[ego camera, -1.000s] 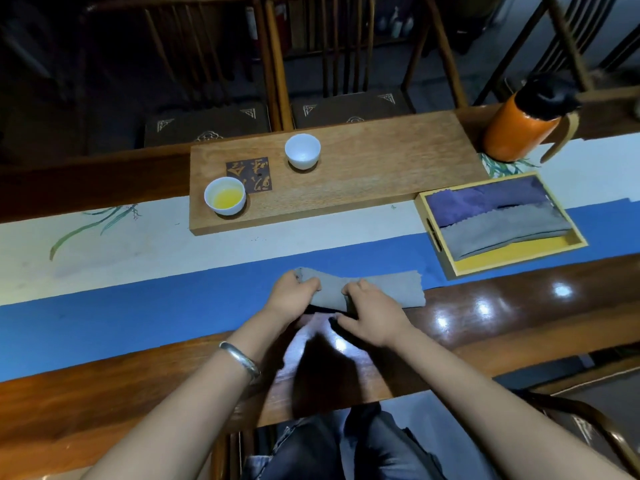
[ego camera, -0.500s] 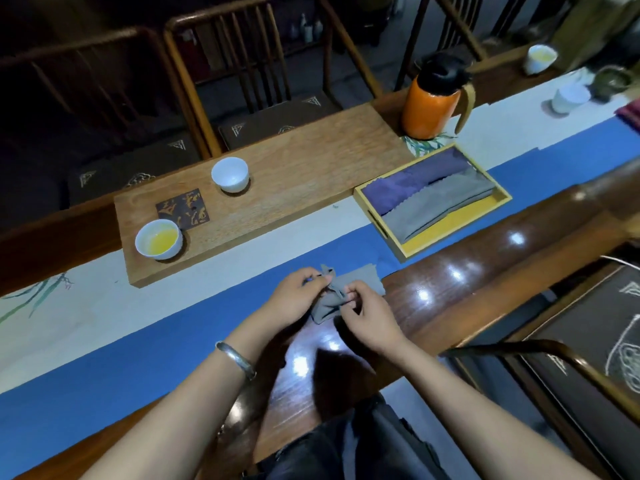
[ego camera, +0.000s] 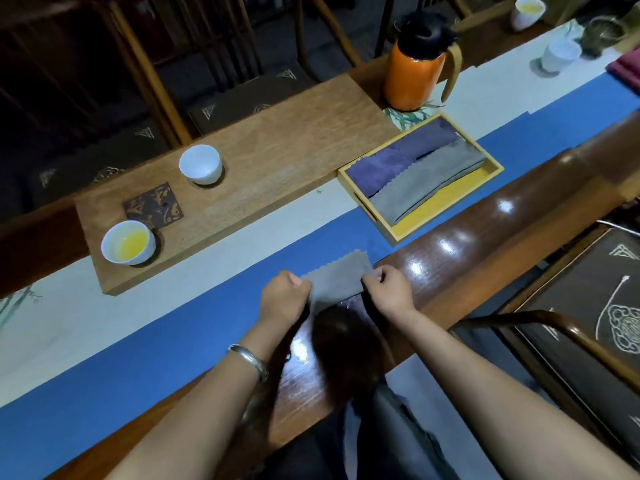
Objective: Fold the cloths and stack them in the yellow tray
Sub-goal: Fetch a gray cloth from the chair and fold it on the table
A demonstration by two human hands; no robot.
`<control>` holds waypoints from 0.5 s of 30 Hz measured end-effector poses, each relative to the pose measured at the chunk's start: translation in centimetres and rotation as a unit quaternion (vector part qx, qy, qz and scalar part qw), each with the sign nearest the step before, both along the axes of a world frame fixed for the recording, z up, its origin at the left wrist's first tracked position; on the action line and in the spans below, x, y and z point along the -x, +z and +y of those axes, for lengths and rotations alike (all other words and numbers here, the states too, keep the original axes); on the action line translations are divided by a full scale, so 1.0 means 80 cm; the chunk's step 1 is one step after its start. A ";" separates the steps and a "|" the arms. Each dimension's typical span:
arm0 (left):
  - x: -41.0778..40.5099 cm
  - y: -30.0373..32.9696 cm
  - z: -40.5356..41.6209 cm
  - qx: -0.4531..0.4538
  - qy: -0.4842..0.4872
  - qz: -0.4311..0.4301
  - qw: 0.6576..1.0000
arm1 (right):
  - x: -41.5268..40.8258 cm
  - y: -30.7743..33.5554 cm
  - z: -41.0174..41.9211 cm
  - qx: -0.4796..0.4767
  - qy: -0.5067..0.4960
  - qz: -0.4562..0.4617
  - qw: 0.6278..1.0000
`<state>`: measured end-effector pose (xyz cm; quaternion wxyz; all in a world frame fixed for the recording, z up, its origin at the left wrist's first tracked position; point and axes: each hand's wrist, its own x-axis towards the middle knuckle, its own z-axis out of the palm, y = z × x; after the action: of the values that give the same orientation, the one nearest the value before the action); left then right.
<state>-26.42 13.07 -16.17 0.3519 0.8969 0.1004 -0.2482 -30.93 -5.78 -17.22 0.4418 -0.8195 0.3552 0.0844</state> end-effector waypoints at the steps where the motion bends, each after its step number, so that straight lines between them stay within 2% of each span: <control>1: 0.003 -0.002 0.003 -0.012 0.014 0.008 1.000 | 0.000 -0.003 0.000 0.011 0.011 0.001 1.000; 5: 0.009 -0.013 -0.005 0.016 0.006 0.067 0.998 | -0.001 -0.012 0.001 0.059 0.053 -0.001 0.997; 10: 0.011 -0.014 -0.028 0.149 0.096 0.100 0.979 | 0.002 -0.016 -0.003 0.092 0.087 0.021 0.992; 12: 0.006 -0.008 -0.032 0.226 0.120 0.104 0.961 | 0.002 -0.011 -0.007 0.054 0.047 0.006 0.997; 15: -0.004 0.007 -0.036 0.348 0.149 0.122 0.917 | -0.003 0.000 -0.019 -0.094 -0.037 -0.013 0.995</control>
<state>-26.12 10.21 -15.58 0.6598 0.6552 0.1826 -0.3195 -30.71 -7.31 -17.21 0.5242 -0.7619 0.3696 0.0900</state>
